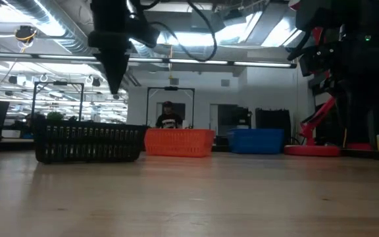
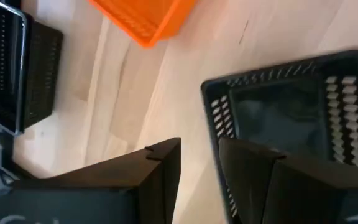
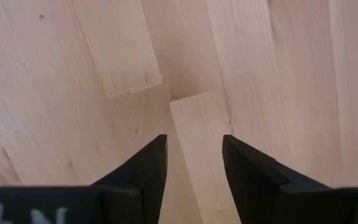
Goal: Stack baskets by color
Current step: Stack the bottom black basket on top of the top black basket
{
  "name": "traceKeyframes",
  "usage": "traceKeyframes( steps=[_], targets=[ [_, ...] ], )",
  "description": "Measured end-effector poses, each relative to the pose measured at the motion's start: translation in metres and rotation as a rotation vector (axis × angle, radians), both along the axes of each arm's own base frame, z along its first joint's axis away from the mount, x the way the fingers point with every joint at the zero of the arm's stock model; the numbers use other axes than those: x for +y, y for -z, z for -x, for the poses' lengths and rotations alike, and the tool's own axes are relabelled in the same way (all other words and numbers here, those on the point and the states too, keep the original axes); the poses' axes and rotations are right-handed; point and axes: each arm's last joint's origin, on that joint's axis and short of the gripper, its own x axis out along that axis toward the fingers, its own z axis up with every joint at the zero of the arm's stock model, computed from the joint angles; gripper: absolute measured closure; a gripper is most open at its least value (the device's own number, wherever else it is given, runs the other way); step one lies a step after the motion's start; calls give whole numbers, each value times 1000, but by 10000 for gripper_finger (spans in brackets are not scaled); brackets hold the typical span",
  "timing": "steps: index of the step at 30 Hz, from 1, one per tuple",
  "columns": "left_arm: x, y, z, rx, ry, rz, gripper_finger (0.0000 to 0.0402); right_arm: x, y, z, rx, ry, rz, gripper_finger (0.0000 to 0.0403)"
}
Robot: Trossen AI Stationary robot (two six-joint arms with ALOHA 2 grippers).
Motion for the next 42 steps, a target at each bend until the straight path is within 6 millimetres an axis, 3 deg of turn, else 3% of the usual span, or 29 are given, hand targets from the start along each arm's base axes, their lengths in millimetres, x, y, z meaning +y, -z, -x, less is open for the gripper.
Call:
traceKeyframes(
  steps=[6, 11, 17, 21, 24, 29, 37, 42],
  targets=[
    [12, 0, 6, 85, 0, -17, 298, 0, 0, 0, 0, 3, 0, 248],
    [17, -13, 26, 147, -67, -68, 298, 0, 0, 0, -1, 2, -1, 248],
    [15, -41, 52, 35, -93, -105, 298, 0, 0, 0, -4, 3, -1, 248],
    [13, -48, 79, -66, -128, -133, 298, 0, 0, -1, -7, 3, -2, 248],
    [15, -42, 98, -158, -157, -129, 298, 0, 0, -1, -10, 2, -2, 248],
    [19, -21, 110, -300, -171, -132, 298, 0, 0, -1, -11, 1, -2, 248],
    [21, 5, 107, -343, -233, -140, 298, 0, 0, -1, -12, 0, -2, 248],
    [25, 27, 99, -346, -247, -7, 298, 0, 0, -3, -28, 0, -5, 248]
  ],
)
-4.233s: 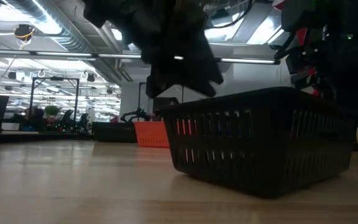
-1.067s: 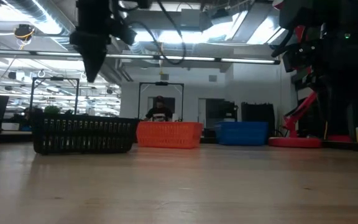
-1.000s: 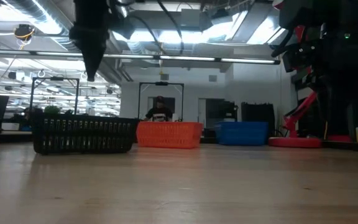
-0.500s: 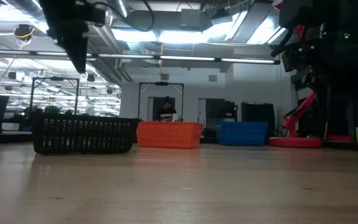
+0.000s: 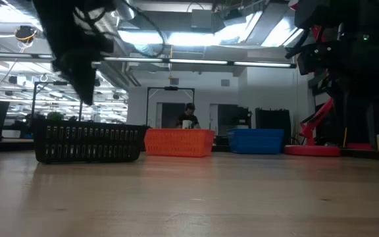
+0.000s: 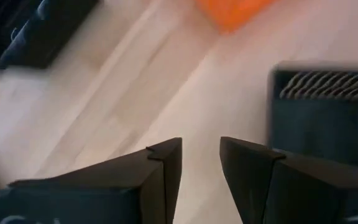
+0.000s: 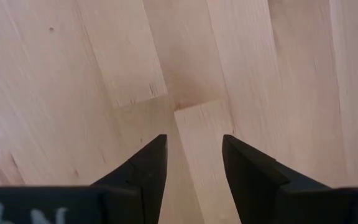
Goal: Stack baskets by color
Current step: Stack the bottom black basket on top of the top black basket
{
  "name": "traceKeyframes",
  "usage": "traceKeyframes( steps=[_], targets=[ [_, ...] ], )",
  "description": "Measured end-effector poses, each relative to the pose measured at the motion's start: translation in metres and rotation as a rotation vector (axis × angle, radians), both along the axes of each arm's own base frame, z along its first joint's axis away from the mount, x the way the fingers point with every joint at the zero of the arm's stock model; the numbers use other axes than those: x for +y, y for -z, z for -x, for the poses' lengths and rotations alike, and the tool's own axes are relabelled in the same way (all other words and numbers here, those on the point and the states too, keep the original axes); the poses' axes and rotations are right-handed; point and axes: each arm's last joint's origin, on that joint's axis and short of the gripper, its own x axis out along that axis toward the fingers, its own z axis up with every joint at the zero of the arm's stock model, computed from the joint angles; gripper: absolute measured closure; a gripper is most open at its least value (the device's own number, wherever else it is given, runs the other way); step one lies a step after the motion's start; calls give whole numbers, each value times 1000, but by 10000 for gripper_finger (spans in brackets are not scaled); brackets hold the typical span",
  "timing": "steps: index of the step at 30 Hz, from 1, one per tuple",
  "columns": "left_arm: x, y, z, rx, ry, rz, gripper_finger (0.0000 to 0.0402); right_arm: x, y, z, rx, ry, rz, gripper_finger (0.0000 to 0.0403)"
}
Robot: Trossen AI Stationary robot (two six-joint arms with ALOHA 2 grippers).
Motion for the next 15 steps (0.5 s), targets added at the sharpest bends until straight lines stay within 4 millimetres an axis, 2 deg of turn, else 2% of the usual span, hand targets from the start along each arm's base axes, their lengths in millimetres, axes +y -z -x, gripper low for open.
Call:
traceKeyframes(
  steps=[4, 15],
  targets=[
    [3, 22, -5, -11, -8, 32, 298, 0, 0, -1, -8, 0, -1, 248],
    [1, 35, -21, -56, 49, 138, 298, 0, 0, -2, -19, -7, -2, 248]
  ],
)
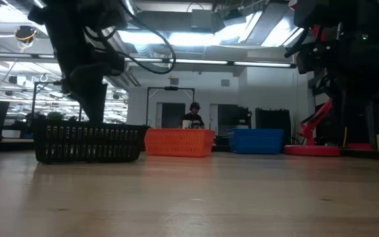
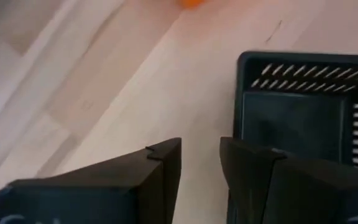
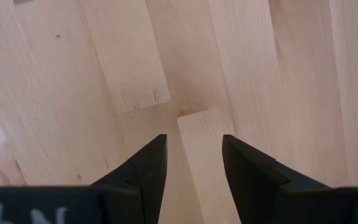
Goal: Stack baskets by color
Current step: Stack the bottom black basket on top of the top black basket
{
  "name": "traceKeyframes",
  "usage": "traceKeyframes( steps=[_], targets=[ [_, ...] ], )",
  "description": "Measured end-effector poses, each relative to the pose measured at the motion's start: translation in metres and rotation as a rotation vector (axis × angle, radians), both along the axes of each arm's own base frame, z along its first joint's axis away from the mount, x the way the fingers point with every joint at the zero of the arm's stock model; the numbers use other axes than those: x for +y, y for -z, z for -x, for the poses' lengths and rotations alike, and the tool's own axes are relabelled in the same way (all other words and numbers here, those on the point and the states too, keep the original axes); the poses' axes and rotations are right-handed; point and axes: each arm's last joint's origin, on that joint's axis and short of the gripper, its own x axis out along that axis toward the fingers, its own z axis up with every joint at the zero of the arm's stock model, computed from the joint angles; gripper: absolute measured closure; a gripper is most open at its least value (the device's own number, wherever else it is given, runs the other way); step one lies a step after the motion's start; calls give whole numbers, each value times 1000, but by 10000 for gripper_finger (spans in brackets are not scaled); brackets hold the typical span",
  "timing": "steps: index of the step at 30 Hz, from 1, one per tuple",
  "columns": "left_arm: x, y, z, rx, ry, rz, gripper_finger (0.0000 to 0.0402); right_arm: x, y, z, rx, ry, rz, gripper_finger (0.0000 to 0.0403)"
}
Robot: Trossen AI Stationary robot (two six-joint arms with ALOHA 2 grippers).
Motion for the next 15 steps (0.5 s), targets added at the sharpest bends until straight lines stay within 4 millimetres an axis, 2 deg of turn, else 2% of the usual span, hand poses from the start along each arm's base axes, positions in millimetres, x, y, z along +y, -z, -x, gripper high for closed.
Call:
traceKeyframes(
  steps=[15],
  targets=[
    [-2, 1, -6, -39, 42, 69, 298, 0, 0, 0, -4, -20, 3, 248]
  ],
)
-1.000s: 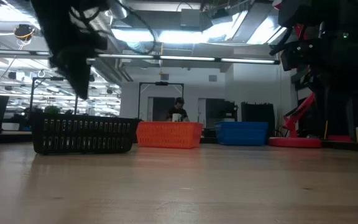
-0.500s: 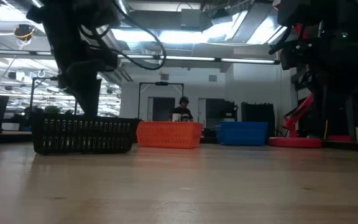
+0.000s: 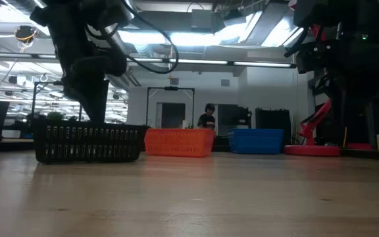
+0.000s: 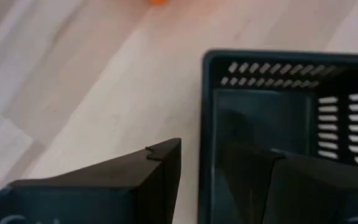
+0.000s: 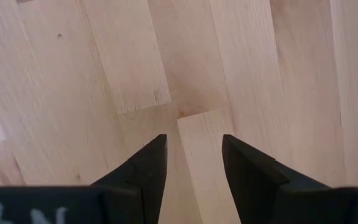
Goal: Stack baskets by color
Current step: Stack the bottom black basket on top of the top black basket
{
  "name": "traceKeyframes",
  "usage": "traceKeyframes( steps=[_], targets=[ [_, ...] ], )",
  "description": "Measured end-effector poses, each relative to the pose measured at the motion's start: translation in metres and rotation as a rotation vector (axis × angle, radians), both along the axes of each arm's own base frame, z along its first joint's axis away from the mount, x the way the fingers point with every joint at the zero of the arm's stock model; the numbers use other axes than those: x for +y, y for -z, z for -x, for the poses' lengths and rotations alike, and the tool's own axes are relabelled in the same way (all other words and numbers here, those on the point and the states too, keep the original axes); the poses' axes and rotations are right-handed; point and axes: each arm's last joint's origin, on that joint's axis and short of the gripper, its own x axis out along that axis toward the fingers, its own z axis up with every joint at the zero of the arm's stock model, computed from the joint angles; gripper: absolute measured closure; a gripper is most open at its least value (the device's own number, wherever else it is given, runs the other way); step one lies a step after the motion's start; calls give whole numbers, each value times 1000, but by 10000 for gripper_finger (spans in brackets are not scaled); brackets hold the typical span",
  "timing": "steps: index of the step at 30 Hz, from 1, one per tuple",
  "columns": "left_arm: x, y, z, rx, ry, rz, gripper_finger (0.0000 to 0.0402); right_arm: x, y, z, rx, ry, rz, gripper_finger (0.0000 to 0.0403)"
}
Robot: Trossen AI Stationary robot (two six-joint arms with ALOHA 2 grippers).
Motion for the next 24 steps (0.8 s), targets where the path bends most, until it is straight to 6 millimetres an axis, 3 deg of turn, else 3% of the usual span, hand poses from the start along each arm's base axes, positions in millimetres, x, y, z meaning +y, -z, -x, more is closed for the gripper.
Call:
traceKeyframes(
  steps=[12, 16, 19, 24],
  targets=[
    [-5, 27, -10, 121, 60, 29, 300, 0, 0, 0, 0, 0, 0, 248],
    [-8, 28, -12, 149, 165, 4, 350, 0, 0, 0, 1, 0, 0, 248],
    [-4, 11, -15, 166, 227, -17, 392, 0, 0, 0, 1, 0, 0, 248],
    [22, -54, -19, 200, 341, -244, 400, 0, 0, 0, -2, -4, 0, 248]
  ],
)
